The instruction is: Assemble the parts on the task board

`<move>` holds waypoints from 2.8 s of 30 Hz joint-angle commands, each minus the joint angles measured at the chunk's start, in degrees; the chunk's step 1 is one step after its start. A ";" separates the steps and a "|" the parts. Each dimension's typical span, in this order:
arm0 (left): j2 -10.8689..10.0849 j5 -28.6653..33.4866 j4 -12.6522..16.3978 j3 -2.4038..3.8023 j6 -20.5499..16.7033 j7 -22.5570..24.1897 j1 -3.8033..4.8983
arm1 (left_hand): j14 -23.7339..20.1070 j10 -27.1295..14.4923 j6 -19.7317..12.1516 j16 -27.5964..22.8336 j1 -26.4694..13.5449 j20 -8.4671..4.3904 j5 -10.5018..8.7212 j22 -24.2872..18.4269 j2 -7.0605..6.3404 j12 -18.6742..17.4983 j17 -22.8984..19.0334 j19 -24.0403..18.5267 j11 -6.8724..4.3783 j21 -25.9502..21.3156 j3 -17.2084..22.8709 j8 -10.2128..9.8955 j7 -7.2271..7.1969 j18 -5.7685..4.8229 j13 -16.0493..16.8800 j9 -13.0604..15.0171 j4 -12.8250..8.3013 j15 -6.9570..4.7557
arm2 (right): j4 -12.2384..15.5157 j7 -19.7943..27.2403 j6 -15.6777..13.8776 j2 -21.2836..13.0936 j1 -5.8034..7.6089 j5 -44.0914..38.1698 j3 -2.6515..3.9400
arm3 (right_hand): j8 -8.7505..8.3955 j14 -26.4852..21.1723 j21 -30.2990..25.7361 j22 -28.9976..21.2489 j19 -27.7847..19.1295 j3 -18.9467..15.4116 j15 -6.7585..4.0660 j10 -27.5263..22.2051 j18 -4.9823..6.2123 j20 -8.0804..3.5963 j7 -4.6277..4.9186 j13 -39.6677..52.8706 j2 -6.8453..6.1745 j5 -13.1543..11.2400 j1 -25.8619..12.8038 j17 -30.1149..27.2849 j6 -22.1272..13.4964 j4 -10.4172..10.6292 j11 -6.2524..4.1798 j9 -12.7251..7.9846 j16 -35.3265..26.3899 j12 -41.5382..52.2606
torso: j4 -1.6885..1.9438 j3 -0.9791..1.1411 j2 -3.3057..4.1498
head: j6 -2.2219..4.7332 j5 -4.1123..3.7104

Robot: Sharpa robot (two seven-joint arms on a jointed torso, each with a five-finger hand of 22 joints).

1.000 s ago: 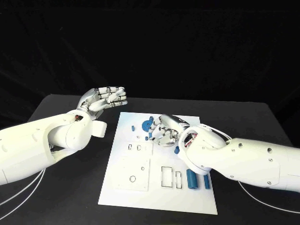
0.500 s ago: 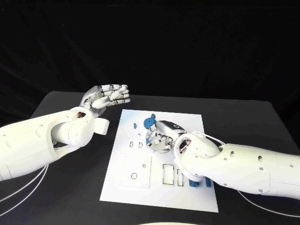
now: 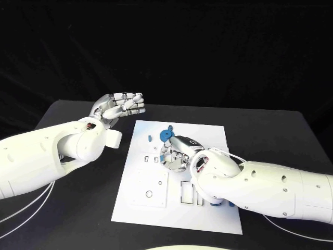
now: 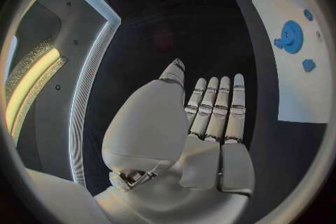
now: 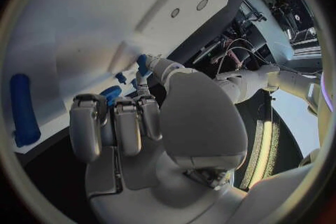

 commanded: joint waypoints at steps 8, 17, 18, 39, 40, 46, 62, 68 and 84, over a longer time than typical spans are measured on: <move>0.05 0.10 0.09 0.04 1.30 0.11 0.05 | -0.52 -0.41 -0.30 -0.24 0.28 0.08 -0.23 0.09 0.20 0.04 -0.08 -0.17 0.05 -0.25 -0.27 -0.11 3.63 -0.23 -0.03 -0.09 -0.09 0.05 | -0.40 -0.48 0.65 0.71 -0.36 -1.68 0.00 | 0.32 5.51 0.14 10.00 1.66 0.32 -0.42 0.01 -0.81 -0.34 -0.02 6.41 0.19 0.36 -0.43 12.53 0.36 -0.19 -0.30 0.13 0.15 -0.12 | -0.01 -0.06 0.01 | -0.16 0.18; -0.02 0.05 0.12 0.04 1.39 -0.02 0.05 | -0.52 -0.41 -0.30 -0.24 0.28 0.08 -0.23 0.09 0.20 0.04 -0.08 -0.17 0.05 -0.25 -0.27 -0.11 3.63 -0.23 -0.03 -0.09 -0.09 0.05 | -1.32 -0.67 0.46 1.16 -0.46 -2.03 0.00 | 0.33 5.51 0.13 9.99 1.66 0.33 -0.42 0.00 -0.81 -0.35 -0.02 6.39 0.10 0.35 -0.53 12.57 0.32 -0.22 -0.29 0.14 0.16 -0.14 | -0.01 -0.04 0.01 | -0.25 0.20; -0.03 0.04 0.12 0.04 1.40 -0.03 0.05 | -0.52 -0.41 -0.30 -0.24 0.28 0.08 -0.23 0.09 0.20 0.04 -0.08 -0.17 0.05 -0.25 -0.27 -0.11 3.63 -0.23 -0.03 -0.09 -0.09 0.05 | -1.36 -0.69 0.43 1.17 -0.47 -2.05 0.00 | 0.33 5.51 0.13 9.99 1.66 0.33 -0.42 0.00 -0.81 -0.35 -0.02 6.39 0.10 0.35 -0.53 12.57 0.32 -0.22 -0.29 0.14 0.16 -0.14 | -0.03 -0.05 -0.01 | -0.26 0.22; -0.13 -0.05 0.11 0.04 1.52 -0.25 0.06 | -0.52 -0.41 -0.30 -0.24 0.28 0.08 -0.23 0.09 0.20 0.04 -0.08 -0.17 0.05 -0.25 -0.27 -0.11 3.63 -0.23 -0.03 -0.09 -0.09 0.05 | -1.74 -1.11 1.47 1.52 -0.56 -2.16 -0.01 | 0.39 5.50 -0.11 9.86 1.54 0.17 -0.33 -0.20 -0.75 -0.31 0.15 6.15 -1.15 0.29 -2.25 12.48 -0.26 -0.15 -0.15 0.15 0.13 -0.40 | -0.05 -0.06 -0.03 | -0.47 0.39; -0.13 -0.05 0.11 0.04 1.53 -0.27 0.06 | -0.52 -0.41 -0.30 -0.24 0.28 0.08 -0.23 0.09 0.20 0.04 -0.08 -0.17 0.05 -0.25 -0.27 -0.11 3.63 -0.23 -0.03 -0.09 -0.09 0.05 | -1.74 -1.18 1.48 1.52 -0.56 -2.17 -0.01 | 0.38 5.49 -0.14 9.84 1.52 0.10 -0.31 -0.22 -0.74 -0.30 0.18 6.12 -1.35 0.28 -2.50 12.43 -0.36 -0.09 -0.13 0.14 0.11 -0.43 | -0.05 -0.05 -0.03 | -0.49 0.40; -0.17 -0.06 0.09 0.04 1.59 -0.36 0.06 | -0.63 -0.38 -0.30 -0.44 0.26 0.08 -0.23 0.09 0.21 0.06 -0.18 -0.16 0.05 -0.27 -0.36 -0.08 3.62 -0.26 -0.03 -0.09 -0.08 0.08 | -1.75 -1.59 1.56 1.48 -0.57 -2.29 -0.01 | 0.36 5.46 -0.33 9.71 1.40 -0.07 -0.26 -0.49 -0.69 -0.26 0.26 5.79 -1.81 0.27 -3.14 12.29 -0.61 0.08 -0.06 0.11 0.07 -0.72 | -0.05 -0.06 -0.03 | -0.50 0.43; -0.18 -0.09 0.06 0.04 1.74 -0.54 0.06 | -0.73 -0.39 -0.31 -0.47 0.25 0.08 -0.24 0.09 0.20 0.06 -0.21 -0.16 0.05 -0.27 -0.38 -0.08 3.62 -0.27 -0.03 -0.09 -0.08 0.08 | -1.61 -1.65 1.50 1.48 -0.58 -2.36 -0.01 | -0.33 5.37 -0.96 9.29 1.00 -0.44 0.13 -1.27 -0.54 0.03 0.86 4.96 -3.00 0.30 -4.60 11.95 -2.33 0.59 0.44 -0.29 -0.05 -1.50 | -0.04 -0.03 -0.01 | -0.51 0.49; -0.20 -0.10 0.03 0.04 1.79 -0.63 0.06 | -0.99 -0.41 -0.33 -0.55 0.23 0.08 -0.24 0.09 0.21 0.05 -0.29 -0.17 0.06 -0.28 -0.41 -0.08 3.62 -0.27 -0.03 -0.10 -0.07 0.10 | -1.61 -1.52 1.22 1.47 -0.58 -2.36 -0.01 | -0.85 5.30 -1.45 8.96 0.70 -1.02 0.46 -2.06 -0.42 0.31 1.28 4.17 -4.05 0.28 -5.20 11.66 -3.47 0.82 0.83 -0.59 -0.15 -2.22 | -0.13 -0.02 -0.01 | -0.54 0.45; -0.16 -0.36 -0.10 0.04 1.87 -0.90 0.06 | -1.67 -0.51 -0.41 -0.72 0.21 0.09 -0.24 0.09 0.21 0.00 -0.45 -0.18 0.08 -0.29 -0.45 -0.12 3.64 -0.29 -0.05 -0.12 -0.06 0.14 | -0.54 -0.53 -0.42 0.74 -0.57 -2.41 -0.01 | -1.88 4.98 -3.38 7.83 -0.31 -14.81 1.28 -5.51 0.02 1.20 2.11 0.57 -4.36 0.55 -4.26 10.39 -7.47 5.03 1.82 -1.62 -0.64 -5.24 | -0.08 0.03 -0.05 | -0.50 0.38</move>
